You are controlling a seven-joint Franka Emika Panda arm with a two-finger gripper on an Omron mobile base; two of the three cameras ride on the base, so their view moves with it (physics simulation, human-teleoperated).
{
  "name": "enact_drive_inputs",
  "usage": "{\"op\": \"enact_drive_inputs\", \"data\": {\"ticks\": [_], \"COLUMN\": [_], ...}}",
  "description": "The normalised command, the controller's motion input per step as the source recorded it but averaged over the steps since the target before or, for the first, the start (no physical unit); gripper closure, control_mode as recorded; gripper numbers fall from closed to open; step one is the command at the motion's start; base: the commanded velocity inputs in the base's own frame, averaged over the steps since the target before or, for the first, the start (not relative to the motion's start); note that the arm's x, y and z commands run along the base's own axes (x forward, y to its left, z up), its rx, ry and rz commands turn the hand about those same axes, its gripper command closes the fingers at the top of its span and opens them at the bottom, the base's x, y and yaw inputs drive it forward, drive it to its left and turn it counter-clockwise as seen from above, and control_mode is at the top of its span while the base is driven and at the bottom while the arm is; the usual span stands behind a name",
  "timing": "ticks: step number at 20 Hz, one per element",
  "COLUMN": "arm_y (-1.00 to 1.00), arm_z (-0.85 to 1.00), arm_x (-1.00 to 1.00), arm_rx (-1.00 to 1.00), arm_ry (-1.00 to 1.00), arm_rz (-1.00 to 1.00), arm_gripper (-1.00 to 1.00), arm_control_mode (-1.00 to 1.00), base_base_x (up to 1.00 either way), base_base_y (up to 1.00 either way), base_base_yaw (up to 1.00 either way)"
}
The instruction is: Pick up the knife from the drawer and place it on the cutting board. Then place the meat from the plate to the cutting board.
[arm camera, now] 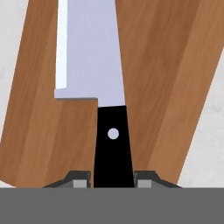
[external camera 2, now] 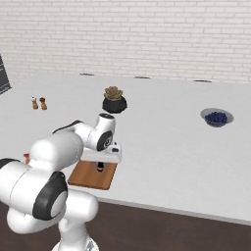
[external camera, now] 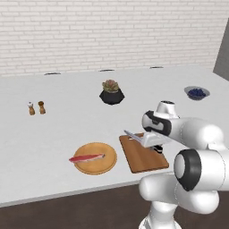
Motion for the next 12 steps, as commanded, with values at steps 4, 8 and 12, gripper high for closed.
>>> {"op": "enact_drive_inputs", "data": {"ticks": [4, 8, 12], "arm_y": [0.00, 0.00, -0.02], "arm_z": [-0.13, -0.02, -0.08], "arm_x": [-0.19, -0.20, -0.23], "arm_rx": [0.00, 0.00, 0.00], "arm_ry": [0.00, 0.00, 0.00], "arm_rz": [-0.02, -0.01, -0.01], "arm_gripper": [1.00, 1.00, 1.00], "arm_control_mode": [-1.00, -1.00, -1.00], "base_base_x": [0.00, 0.00, 0.00], "base_base_y": [0.00, 0.00, 0.00], "base_base_yaw": [0.00, 0.00, 0.00]}}
